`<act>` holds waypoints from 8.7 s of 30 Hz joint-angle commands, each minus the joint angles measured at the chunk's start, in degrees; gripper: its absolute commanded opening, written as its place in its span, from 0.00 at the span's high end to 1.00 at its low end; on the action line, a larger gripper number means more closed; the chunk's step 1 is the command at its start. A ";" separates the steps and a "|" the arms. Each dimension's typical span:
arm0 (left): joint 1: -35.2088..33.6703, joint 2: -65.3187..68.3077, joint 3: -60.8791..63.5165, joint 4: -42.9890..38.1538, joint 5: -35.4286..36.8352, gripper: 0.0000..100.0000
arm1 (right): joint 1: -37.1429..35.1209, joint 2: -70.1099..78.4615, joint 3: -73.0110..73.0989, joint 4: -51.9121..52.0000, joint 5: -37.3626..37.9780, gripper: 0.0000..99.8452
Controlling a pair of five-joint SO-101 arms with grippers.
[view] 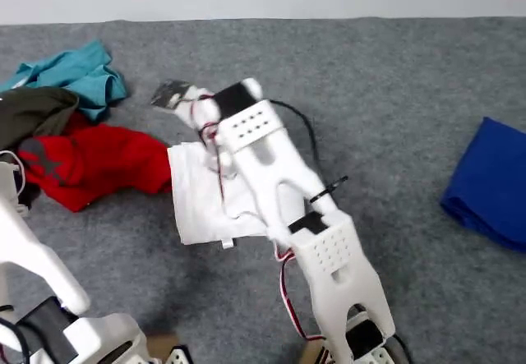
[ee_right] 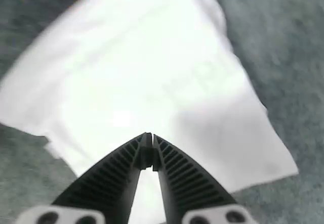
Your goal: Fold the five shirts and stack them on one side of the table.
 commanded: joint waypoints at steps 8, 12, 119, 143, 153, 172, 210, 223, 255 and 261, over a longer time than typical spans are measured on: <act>0.35 -2.73 -0.22 0.97 -0.35 1.00 | 11.47 8.84 -2.73 -14.02 -0.70 0.99; 0.35 -2.73 -0.22 1.58 -0.35 1.00 | 14.55 11.03 -2.73 -14.81 -0.70 0.99; 0.44 -2.73 3.91 2.02 -0.53 1.00 | 11.12 -14.73 27.60 -12.53 -32.53 0.79; 0.44 -2.73 4.00 2.02 -0.53 1.00 | 11.12 -6.20 27.60 -18.77 -32.62 0.72; 0.44 -2.73 4.00 2.02 -0.53 1.00 | 9.45 -3.21 27.52 -14.64 -37.45 0.80; 0.44 -2.73 3.74 2.11 -0.44 1.00 | 24.04 -16.57 27.52 -10.95 -13.27 0.99; 0.35 -2.73 3.65 2.81 -0.62 1.00 | 27.74 -22.46 26.64 -38.37 -13.71 0.73; 0.53 -2.73 3.65 2.64 -0.70 1.00 | 26.59 -27.21 26.64 -29.85 -51.60 0.73; 11.60 -2.37 3.65 2.46 -0.62 1.00 | 23.16 -13.85 26.90 -35.21 -76.48 0.59; 11.60 -2.29 3.91 1.58 -0.70 1.00 | 24.57 -13.49 27.08 -34.42 -77.63 0.59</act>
